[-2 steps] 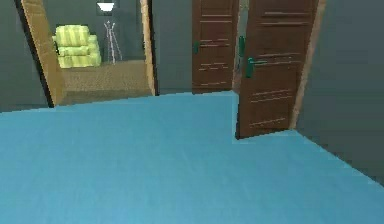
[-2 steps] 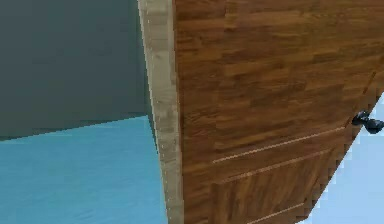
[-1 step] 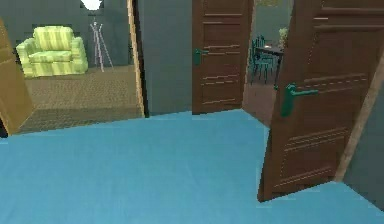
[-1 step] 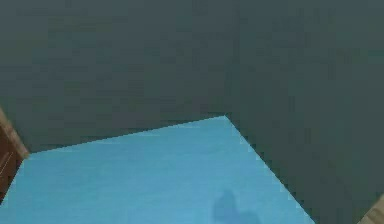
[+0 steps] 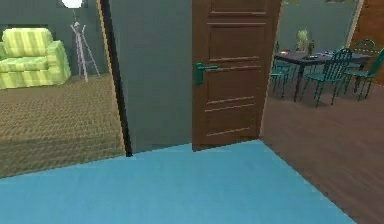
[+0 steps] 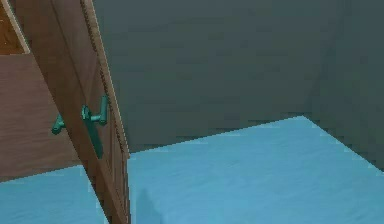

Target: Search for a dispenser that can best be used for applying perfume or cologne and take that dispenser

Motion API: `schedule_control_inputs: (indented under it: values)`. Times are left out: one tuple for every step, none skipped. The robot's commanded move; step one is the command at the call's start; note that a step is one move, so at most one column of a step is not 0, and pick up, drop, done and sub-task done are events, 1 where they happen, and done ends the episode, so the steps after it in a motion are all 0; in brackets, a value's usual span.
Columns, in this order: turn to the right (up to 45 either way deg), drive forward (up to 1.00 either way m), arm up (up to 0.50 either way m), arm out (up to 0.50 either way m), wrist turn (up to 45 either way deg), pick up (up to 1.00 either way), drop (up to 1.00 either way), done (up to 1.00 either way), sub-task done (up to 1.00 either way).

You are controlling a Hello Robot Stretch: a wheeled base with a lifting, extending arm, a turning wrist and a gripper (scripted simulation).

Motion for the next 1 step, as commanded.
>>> schedule_control_inputs:
  values:
    - [3.0, 0.0, 0.0, 0.0, 0.0, 0.0, 0.0, 0.0, 0.0]
